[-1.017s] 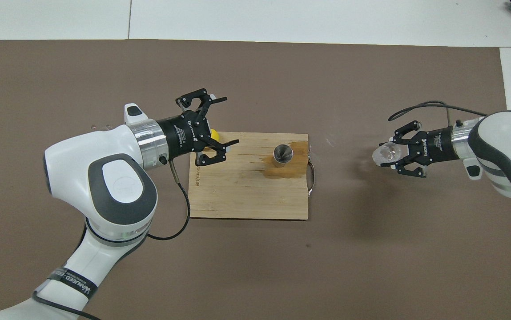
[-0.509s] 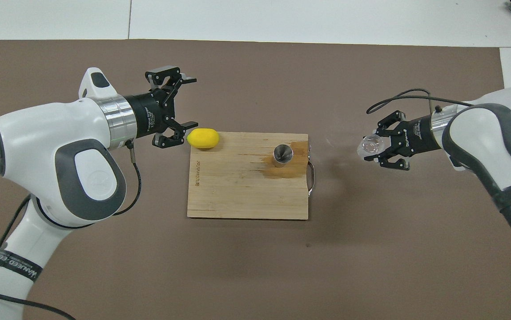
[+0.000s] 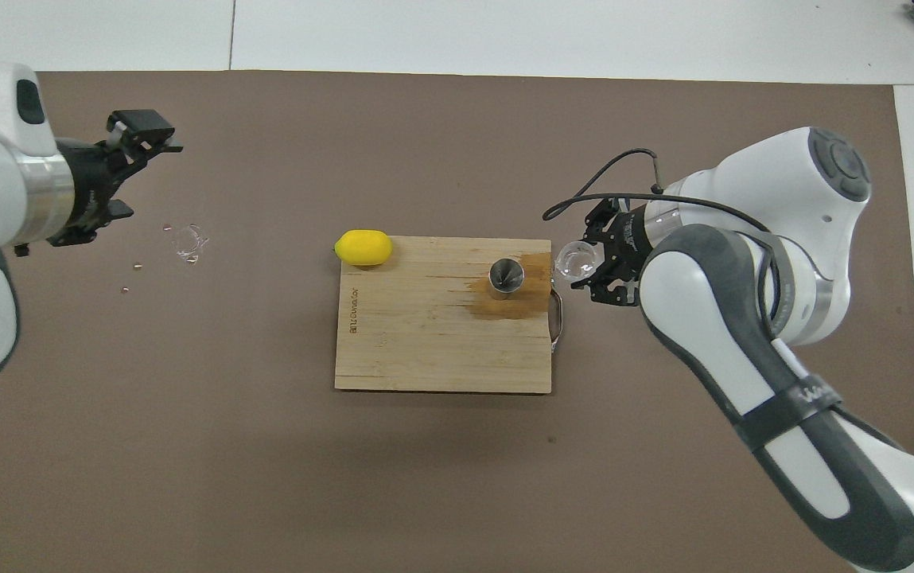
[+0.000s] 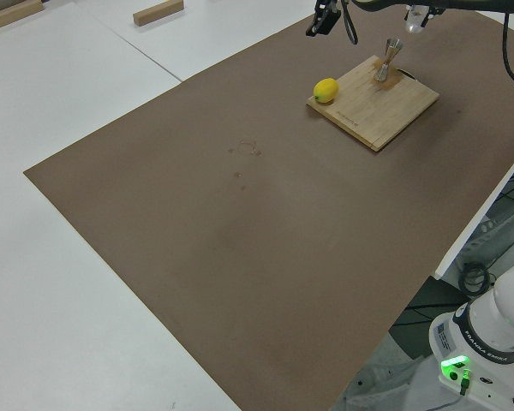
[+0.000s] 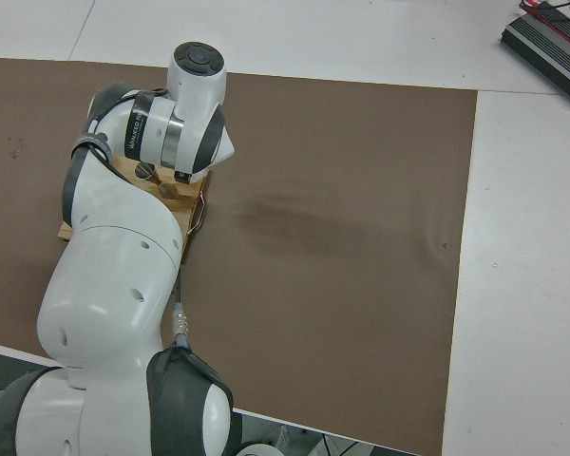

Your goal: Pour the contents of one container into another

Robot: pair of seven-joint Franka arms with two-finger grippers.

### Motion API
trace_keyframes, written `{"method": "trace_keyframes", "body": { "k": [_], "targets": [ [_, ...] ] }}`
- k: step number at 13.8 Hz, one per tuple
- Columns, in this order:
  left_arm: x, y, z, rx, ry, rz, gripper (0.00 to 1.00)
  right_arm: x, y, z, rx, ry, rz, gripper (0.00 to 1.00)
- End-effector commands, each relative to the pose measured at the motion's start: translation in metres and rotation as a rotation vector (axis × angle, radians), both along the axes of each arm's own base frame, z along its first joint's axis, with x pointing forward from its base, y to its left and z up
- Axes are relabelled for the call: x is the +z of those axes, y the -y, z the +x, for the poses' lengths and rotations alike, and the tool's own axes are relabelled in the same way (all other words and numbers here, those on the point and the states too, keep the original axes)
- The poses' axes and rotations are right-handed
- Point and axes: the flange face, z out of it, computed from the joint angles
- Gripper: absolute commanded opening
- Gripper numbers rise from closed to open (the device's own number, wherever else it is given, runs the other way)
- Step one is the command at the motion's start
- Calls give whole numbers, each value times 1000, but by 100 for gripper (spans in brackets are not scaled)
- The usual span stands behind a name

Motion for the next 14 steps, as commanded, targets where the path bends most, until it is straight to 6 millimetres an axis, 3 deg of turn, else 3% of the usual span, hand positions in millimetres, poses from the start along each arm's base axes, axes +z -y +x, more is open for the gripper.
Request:
{"method": "trace_keyframes", "body": {
  "k": [1, 4, 8, 12, 14],
  "targets": [
    [1, -38, -2, -145, -73, 97, 100, 19, -19, 0, -15, 33, -51, 0],
    [1, -80, -9, -278, -127, 152, 100, 23, -36, -3, -31, 56, -79, 0],
    [1, -104, -23, -495, -199, 198, 100, 23, -43, -3, -20, 91, -143, 0],
    [11, -65, -37, -712, -305, 222, 100, 25, -44, -1, -37, 122, -174, 0],
    [32, -60, -41, -729, -357, 204, 100, 22, -56, -5, -24, 135, -201, 0]
  ]
}}
